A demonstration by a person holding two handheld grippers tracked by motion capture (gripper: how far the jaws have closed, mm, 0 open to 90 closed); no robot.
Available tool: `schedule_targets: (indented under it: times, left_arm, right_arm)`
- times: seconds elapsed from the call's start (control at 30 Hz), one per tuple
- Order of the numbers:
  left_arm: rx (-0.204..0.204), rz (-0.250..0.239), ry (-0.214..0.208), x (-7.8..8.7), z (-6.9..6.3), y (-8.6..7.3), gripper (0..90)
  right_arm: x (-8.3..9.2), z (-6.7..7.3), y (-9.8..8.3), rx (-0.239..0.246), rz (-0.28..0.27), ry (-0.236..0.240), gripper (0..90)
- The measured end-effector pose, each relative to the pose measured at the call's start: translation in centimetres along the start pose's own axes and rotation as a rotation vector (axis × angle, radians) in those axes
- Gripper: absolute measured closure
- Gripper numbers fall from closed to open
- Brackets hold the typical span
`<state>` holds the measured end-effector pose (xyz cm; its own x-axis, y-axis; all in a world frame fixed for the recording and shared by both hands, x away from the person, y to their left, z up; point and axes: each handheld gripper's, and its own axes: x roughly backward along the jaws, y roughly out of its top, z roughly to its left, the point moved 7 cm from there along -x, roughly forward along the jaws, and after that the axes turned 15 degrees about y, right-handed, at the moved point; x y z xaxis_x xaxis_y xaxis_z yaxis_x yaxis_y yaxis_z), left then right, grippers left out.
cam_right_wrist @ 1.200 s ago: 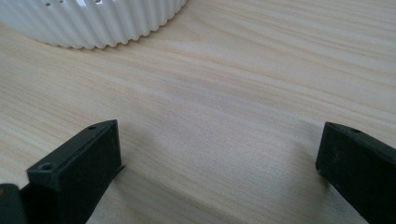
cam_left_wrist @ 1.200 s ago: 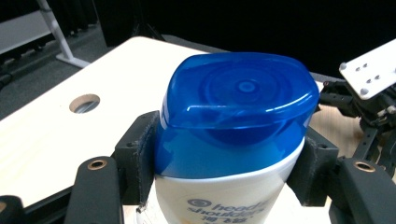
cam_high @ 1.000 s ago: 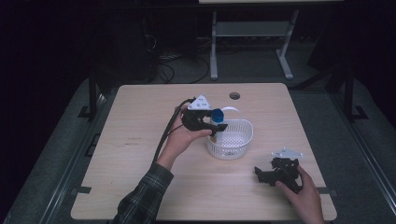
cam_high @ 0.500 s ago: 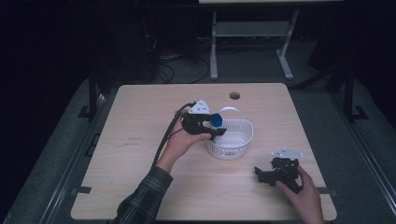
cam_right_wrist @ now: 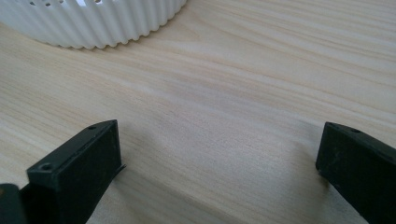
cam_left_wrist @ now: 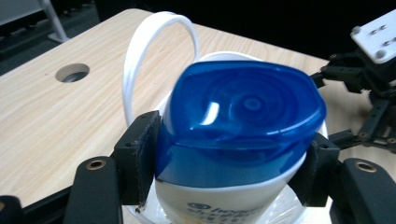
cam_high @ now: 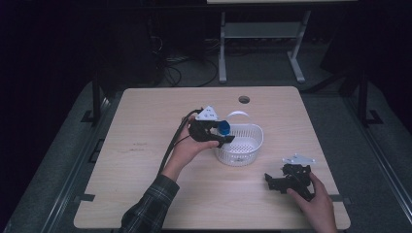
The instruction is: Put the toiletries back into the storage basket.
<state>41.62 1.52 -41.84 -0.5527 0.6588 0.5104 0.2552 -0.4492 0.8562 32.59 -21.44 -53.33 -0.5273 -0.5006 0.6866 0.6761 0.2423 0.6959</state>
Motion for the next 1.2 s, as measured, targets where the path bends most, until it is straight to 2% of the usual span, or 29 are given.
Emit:
schedule_targets:
  times: [0.1, 0.17, 0.43, 0.87, 1.2]
  left_arm:
    - [0.017, -0.012, -0.021, 0.3, -0.2, 0.1, 32.0]
    - [0.018, -0.024, -0.037, 0.6, -0.4, 0.3, 27.1]
    - [-0.003, -0.029, -0.033, 2.4, -0.2, 0.5, 22.8]
    - [0.000, -0.005, 0.019, 5.4, 1.2, -1.4, 21.2]
    - [0.015, 0.010, 0.071, 7.8, 2.2, -3.9, 21.3]
  right_arm:
    - [0.0, 0.0, 0.0, 0.000, 0.000, 0.001, 0.0]
    - [0.0, 0.0, 0.0, 0.001, 0.000, 0.002, 0.0]
    - [0.0, 0.0, 0.0, 0.004, 0.002, 0.004, 0.0]
    - [0.0, 0.0, 0.0, 0.002, 0.001, 0.002, 0.0]
    - [0.0, 0.0, 0.0, 0.003, 0.001, 0.003, 0.0]
